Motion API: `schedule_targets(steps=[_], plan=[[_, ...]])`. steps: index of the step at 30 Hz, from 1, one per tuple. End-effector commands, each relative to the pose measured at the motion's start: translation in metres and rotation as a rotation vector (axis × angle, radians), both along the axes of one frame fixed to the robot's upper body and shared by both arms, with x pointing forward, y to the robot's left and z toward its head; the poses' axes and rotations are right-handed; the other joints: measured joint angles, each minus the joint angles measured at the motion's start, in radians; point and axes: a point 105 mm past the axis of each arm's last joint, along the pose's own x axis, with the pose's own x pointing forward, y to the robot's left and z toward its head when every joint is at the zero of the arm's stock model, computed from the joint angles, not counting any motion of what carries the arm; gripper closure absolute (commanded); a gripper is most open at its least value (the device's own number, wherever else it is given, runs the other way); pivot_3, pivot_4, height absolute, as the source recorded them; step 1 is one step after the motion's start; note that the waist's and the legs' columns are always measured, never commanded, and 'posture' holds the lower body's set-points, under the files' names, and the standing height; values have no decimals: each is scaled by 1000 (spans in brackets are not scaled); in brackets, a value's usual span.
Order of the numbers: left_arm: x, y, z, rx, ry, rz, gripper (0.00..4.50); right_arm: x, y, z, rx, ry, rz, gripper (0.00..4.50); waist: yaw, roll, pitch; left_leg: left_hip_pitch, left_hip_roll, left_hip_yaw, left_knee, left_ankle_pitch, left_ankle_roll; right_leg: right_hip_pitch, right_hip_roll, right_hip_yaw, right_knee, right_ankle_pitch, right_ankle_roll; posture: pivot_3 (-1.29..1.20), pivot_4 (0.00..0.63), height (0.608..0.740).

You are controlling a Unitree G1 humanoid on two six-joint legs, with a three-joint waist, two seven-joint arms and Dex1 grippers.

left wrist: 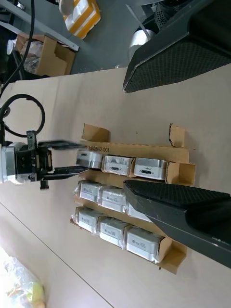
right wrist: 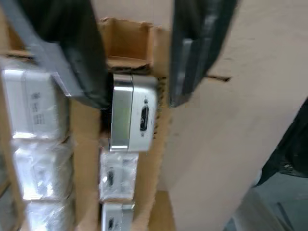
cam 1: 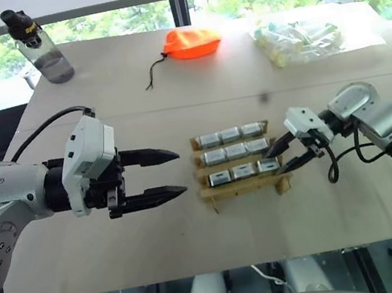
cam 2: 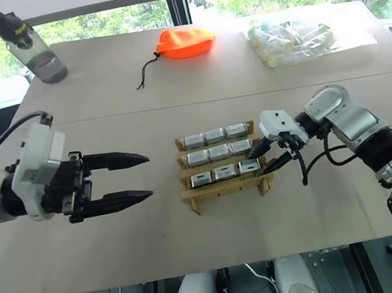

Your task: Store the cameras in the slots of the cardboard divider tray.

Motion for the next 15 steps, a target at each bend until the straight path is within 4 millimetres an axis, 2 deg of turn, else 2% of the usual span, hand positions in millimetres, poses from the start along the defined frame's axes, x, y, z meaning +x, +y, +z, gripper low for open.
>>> schedule_targets(steps=[1, 2, 3, 10, 14, 15], plan=[[0, -1, 6, 12, -31, -7, 1533, -6, 0, 13, 31, -21, 61, 593, 0, 0, 0, 0, 0, 0, 0, 0, 0, 0, 0, 0, 0, 0, 0, 0, 150, 726], [0, -1, 6, 12, -31, -8, 1533, -5, 0, 14, 38, -29, 60, 97, 0, 0, 0, 0, 0, 0, 0, 0, 0, 0, 0, 0, 0, 0, 0, 0, 150, 726], [0, -1, 5, 12, -30, -5, 1533, -6, 0, 17, 47, -28, 57, 40, -1, 0, 0, 0, 0, 0, 0, 0, 0, 0, 1, 0, 1, 0, 0, 0, 150, 726], [6, 5, -12, 11, 1, 60, 1533, -15, -10, 44, 175, -29, 5, 40, -2, 0, 0, 0, 1, 0, 0, 0, 0, 0, 1, 0, 0, 0, 0, 0, 150, 726], [13, 8, -35, -24, 17, 152, 1533, -20, -23, 49, 258, -36, -83, 40, 8, 0, 0, 0, 0, 0, 0, 0, 0, 0, 0, 0, 0, 0, 0, 0, 150, 726], [17, 14, -46, -52, 33, 217, 1533, -19, -32, 48, 324, -54, -164, 40, 9, 0, 0, 0, 0, 0, 0, 0, 0, 0, 0, 0, 0, 0, 0, 0, 150, 726]])
